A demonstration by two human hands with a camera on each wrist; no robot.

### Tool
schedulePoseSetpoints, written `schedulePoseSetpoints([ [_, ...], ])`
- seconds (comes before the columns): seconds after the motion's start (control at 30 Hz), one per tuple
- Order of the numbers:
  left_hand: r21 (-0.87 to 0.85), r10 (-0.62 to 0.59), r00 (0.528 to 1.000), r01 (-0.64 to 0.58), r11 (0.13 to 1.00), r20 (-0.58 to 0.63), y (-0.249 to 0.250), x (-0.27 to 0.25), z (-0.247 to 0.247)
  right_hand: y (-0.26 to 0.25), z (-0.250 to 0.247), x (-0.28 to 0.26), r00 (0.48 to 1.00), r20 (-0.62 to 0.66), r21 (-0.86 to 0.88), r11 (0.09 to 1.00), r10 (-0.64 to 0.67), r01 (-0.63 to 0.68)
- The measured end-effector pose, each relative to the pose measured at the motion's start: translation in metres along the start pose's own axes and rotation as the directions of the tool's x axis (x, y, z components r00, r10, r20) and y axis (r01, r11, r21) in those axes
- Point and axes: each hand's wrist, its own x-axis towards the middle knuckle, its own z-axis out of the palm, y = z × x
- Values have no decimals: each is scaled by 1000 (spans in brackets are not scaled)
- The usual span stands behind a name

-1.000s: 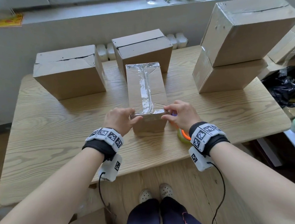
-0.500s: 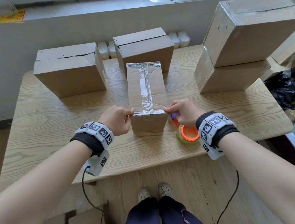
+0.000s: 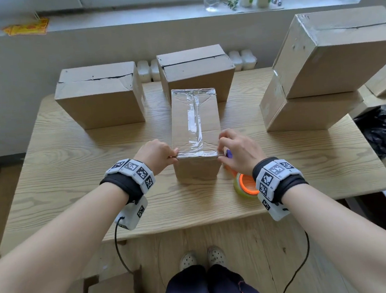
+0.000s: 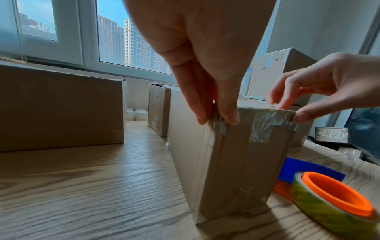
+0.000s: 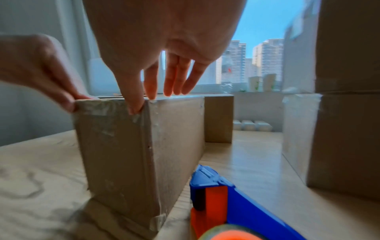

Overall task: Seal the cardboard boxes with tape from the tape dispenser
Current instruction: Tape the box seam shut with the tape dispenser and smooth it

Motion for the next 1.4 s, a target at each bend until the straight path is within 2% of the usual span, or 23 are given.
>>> schedulePoseSetpoints([
  [0.03, -10, -5, 1000, 5, 1000, -6, -1, 0, 0, -4, 1, 1, 998, 30, -34, 998, -58, 59],
  [0.13, -32, -21, 999, 20, 999, -38, 0, -2, 2, -14, 10, 6, 959, 226, -91, 977, -171, 195],
  [0.2, 15, -19, 999, 20, 1000, -40, 0, 0, 5, -17, 18, 6, 935, 304, -155, 958, -186, 241],
  [0.27, 53, -9, 1000, 10, 999, -28, 1, 1, 5, -16, 23, 5, 929, 326, -188, 951, -176, 247],
  [0.37, 58, 3, 997, 1, 998, -80, -6, -4, 6, -22, 26, 5, 927, 324, -160, 955, -188, 250],
  [0.5, -57, -103, 975, 94, 994, -199, -29, -12, 0, -51, 27, 16, 918, 330, -88, 961, -222, 264],
  [0.6, -165, -143, 978, 117, 979, -154, -32, -11, -3, -61, 26, 28, 926, 305, -34, 969, -222, 244],
  [0.73, -283, -190, 980, 166, 945, -61, -14, -1, 5, -48, 24, 43, 943, 287, -38, 982, -167, 186],
  [0.9, -156, -255, 967, 251, 955, -7, -4, 10, 27, -32, 25, 54, 925, 326, -89, 968, -196, 236],
  [1.03, -95, -230, 973, 228, 969, -17, -9, 10, 32, -15, 22, 70, 930, 317, -102, 968, -187, 229],
  [1.17, -37, -178, 983, 177, 984, -33, -24, 11, 35, 4, 17, 85, 954, 276, -107, 982, -118, 153],
  [1.27, 24, -121, 993, 121, 992, 1, -41, 7, 29, 13, 12, 91, 967, 237, -136, 983, -92, 127],
  [1.33, 3, -135, 991, 135, 991, -6, -51, 4, 23, 15, 11, 94, 974, 215, -129, 987, -70, 100],
  [1.4, -129, -245, 969, 239, 962, -40, -57, -1, 17, 18, 8, 97, 986, 163, -58, 998, -17, 26],
])
